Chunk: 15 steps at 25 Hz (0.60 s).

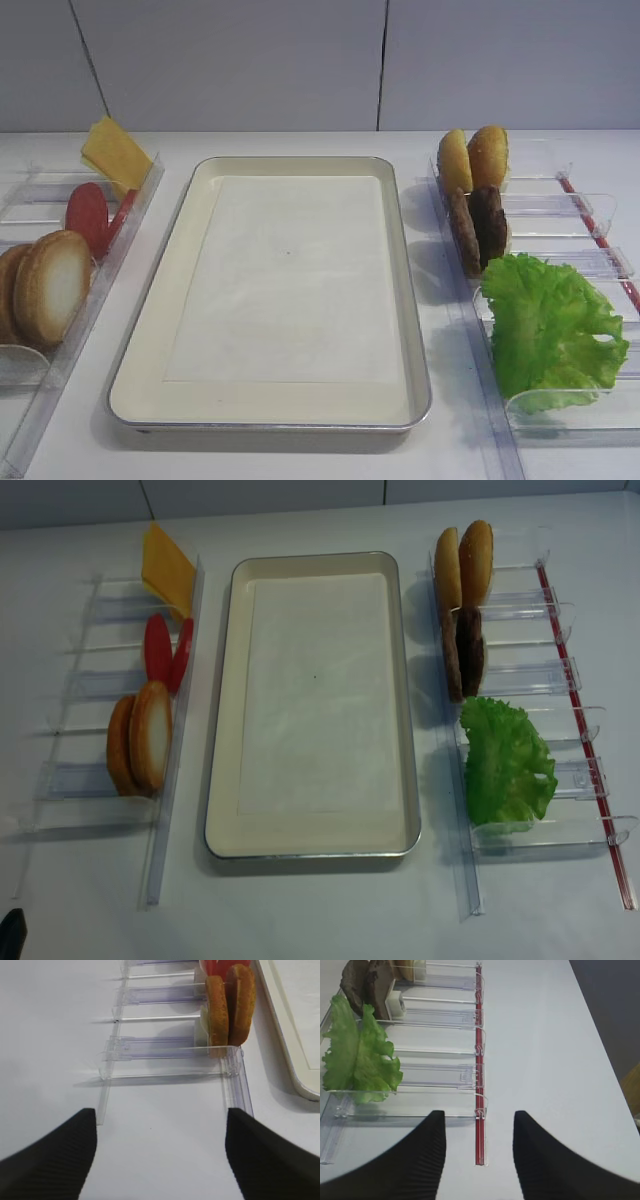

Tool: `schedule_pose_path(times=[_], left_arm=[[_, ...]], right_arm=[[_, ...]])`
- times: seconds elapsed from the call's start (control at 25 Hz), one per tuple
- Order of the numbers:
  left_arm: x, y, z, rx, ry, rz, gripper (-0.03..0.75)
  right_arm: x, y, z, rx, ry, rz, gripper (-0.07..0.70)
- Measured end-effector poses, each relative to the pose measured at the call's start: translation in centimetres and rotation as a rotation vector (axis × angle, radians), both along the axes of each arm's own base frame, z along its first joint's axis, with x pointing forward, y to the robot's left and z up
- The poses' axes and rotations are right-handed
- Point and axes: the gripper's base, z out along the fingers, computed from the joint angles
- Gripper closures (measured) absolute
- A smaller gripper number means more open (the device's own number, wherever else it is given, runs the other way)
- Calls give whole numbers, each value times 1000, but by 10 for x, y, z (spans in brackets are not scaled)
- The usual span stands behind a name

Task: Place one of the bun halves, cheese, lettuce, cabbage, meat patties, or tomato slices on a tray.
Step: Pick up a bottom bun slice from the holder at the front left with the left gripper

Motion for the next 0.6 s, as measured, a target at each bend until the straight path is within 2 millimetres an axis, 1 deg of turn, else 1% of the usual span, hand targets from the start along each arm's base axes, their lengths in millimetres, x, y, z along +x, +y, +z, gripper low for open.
schedule_pose_path(times=[0.6], left_arm=[[0, 0, 0, 0, 0, 0, 183]], right_arm=[[0, 0, 0, 0, 0, 0, 324]])
